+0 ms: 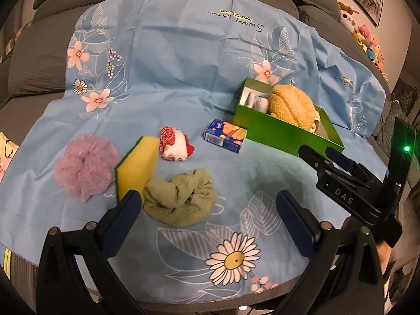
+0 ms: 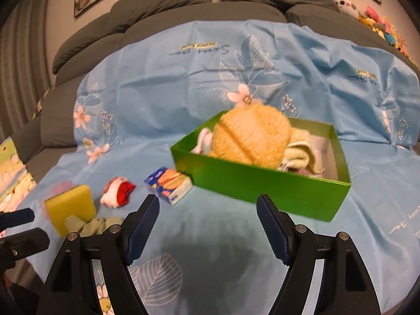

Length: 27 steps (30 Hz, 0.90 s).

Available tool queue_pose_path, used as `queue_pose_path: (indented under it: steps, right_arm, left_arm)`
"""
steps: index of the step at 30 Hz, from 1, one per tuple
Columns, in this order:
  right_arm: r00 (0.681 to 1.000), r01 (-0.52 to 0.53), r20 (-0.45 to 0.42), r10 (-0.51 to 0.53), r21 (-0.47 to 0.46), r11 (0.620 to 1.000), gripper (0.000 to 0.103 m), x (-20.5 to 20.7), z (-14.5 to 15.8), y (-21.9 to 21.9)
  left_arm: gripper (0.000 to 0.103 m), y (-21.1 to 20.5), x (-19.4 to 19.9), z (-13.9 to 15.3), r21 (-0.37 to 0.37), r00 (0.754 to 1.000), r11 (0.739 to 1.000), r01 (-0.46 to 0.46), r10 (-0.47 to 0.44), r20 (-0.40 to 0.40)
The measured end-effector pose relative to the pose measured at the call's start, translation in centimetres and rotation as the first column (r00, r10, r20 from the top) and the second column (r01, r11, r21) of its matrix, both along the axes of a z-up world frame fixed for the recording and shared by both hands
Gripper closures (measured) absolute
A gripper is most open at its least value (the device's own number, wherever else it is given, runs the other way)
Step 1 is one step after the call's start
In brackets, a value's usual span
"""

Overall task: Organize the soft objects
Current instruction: 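Move the left gripper over to the olive-green knit cloth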

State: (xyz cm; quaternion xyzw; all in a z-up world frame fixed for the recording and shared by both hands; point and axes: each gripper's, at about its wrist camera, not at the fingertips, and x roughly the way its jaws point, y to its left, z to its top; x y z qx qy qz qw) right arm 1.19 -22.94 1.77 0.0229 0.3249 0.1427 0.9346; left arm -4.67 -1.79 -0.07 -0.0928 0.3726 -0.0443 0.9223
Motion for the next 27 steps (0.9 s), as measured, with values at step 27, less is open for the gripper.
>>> queue_pose_path:
  steps: [27]
  right_arm:
    - [0.872,-0.449,-0.190,0.452,0.060,0.892,0.026,-1.1,-4.1,9.6]
  left_arm:
    - [0.002,6.3,0.9,-4.7,-0.285,0.987,0.956,0.065,-0.104,-0.123]
